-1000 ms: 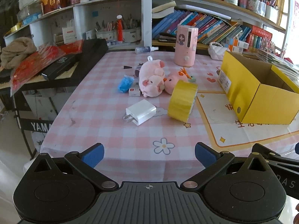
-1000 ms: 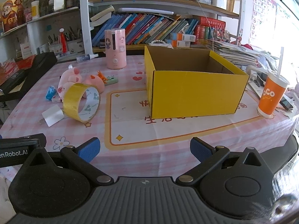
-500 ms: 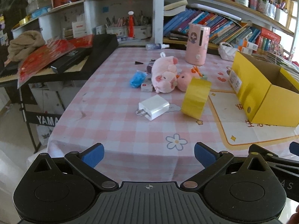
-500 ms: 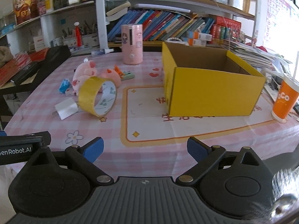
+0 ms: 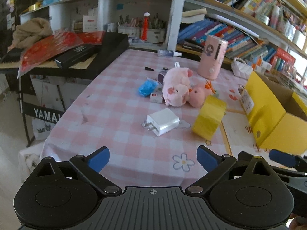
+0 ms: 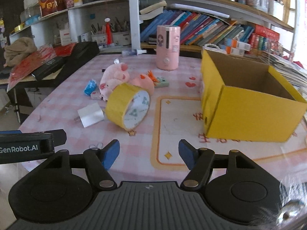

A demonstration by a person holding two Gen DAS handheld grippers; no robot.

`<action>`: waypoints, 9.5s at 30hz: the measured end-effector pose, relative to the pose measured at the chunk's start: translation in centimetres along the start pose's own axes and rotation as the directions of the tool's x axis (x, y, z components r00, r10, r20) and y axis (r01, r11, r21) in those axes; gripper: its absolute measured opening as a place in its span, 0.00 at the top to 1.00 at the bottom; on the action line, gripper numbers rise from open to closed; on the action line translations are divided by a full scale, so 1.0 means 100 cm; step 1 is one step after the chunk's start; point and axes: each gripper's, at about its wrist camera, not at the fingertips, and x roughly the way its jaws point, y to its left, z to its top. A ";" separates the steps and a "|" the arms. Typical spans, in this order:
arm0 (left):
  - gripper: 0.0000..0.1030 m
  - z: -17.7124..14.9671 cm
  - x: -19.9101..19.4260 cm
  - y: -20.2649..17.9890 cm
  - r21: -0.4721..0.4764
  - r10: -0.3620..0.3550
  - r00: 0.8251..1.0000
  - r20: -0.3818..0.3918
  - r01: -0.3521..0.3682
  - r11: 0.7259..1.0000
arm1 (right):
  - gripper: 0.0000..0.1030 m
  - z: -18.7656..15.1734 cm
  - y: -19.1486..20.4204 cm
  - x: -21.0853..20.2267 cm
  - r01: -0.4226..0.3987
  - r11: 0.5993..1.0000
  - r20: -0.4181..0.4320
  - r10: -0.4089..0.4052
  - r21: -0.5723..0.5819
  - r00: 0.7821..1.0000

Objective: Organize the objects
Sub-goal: 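Grasp the yellow tape roll with the right tool while the left tool grasps the white charger, then lift the tape roll and charger and carry both toward the yellow box, then lower the tape roll and charger into the box and open both tools, then withdraw both tools from the box back over the table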

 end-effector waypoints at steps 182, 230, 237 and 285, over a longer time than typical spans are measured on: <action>0.31 0.063 0.114 -0.332 0.552 -0.247 0.963 -0.112 0.267 0.790 | 0.94 0.141 -0.280 0.109 -0.113 0.993 -0.174 0.106 -0.030 0.979; 0.20 0.043 0.011 -0.254 0.404 -0.294 0.945 0.140 0.217 0.889 | 0.67 0.082 -0.266 -0.001 0.113 0.984 0.090 -0.126 0.140 0.988; 0.20 0.025 0.004 -0.215 0.353 -0.285 0.953 0.102 0.233 0.906 | 0.64 0.046 -0.232 -0.024 0.206 0.961 0.053 -0.219 0.184 0.974; 0.10 -0.015 -0.053 -0.013 0.194 -0.077 0.993 0.085 0.059 0.979 | 0.43 -0.007 -0.013 -0.041 0.026 0.996 -0.020 -0.025 0.080 1.000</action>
